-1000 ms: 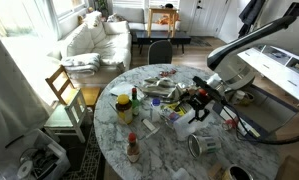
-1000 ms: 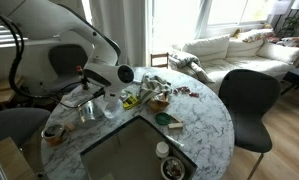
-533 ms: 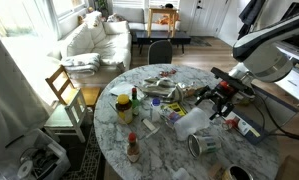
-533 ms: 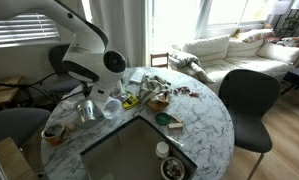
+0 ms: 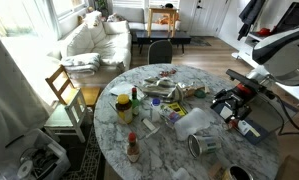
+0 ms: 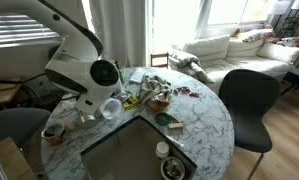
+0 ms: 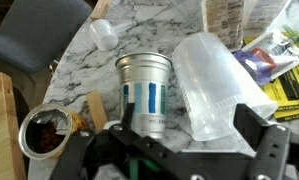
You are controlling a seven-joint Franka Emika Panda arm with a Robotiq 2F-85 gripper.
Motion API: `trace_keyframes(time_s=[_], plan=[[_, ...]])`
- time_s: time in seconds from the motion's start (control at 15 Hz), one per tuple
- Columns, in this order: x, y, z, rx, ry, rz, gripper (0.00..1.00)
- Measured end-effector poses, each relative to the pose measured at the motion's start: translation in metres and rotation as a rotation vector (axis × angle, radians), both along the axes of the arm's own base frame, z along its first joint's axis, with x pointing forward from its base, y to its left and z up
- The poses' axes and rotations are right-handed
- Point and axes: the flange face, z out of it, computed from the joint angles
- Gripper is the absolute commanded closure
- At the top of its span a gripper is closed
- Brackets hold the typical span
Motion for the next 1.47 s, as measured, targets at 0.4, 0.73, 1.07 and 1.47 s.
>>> trace_keyframes(time_s=[0.4, 0.73, 1.07, 1.47], plan=[[0.001, -0.005, -0.033, 0.064, 0.08, -0.107, 0.0], [0.015, -0.006, -0.061, 0.104, 0.12, -0.142, 0.4], [0.029, -0.005, -0.078, 0.145, 0.147, -0.132, 0.79], [0.043, -0.003, -0.06, 0.123, 0.121, -0.092, 1.0]])
